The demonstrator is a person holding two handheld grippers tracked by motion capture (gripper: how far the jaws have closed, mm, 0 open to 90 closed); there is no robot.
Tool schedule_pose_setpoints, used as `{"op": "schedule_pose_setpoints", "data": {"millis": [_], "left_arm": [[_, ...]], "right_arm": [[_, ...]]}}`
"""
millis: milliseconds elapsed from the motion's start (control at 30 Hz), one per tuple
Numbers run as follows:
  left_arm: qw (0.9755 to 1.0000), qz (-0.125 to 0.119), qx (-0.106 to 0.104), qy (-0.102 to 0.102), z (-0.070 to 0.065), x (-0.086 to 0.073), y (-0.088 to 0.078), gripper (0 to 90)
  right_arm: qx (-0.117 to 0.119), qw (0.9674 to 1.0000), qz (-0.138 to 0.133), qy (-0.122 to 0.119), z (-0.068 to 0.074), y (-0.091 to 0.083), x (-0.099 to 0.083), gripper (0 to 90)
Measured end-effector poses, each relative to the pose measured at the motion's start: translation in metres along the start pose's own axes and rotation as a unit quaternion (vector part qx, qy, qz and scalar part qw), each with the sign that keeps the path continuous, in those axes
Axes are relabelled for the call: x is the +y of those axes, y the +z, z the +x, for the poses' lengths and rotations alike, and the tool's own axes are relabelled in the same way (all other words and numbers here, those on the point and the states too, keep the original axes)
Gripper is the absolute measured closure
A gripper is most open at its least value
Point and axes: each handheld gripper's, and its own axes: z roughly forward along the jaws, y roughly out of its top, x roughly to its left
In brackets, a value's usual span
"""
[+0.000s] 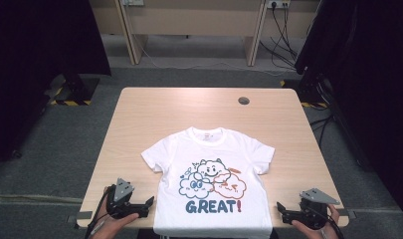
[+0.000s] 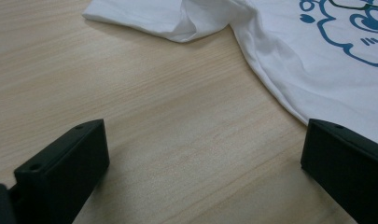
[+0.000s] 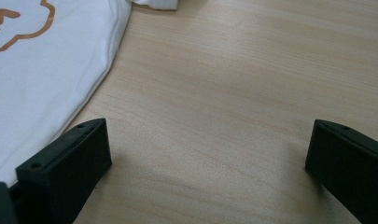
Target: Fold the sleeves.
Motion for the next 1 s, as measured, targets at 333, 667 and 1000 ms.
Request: {"op": "schedule_pose_setpoints", "data": {"millis": [333,667,1000], "left_arm": [[1.0,0.0,0.0,0.0,0.0,-0.0001,-0.0001,0.0],[1.0,0.001,-0.001,0.0,0.0001,0.0002,-0.0001,0.0],[0.9999,0.011,-0.002,-0.004,0.0045,0.0037,-0.0002,1.2]], "right_arm": [[-0.005,1.0,-0.003,0.008,0.0011,-0.0001,-0.0005,0.5],[-0.005,1.0,-0.002,0.006,0.0008,-0.0004,-0.0007,0.3],[-0.003,1.0,0.0,0.004,0.0001,-0.0006,-0.0005,0.3]]}}
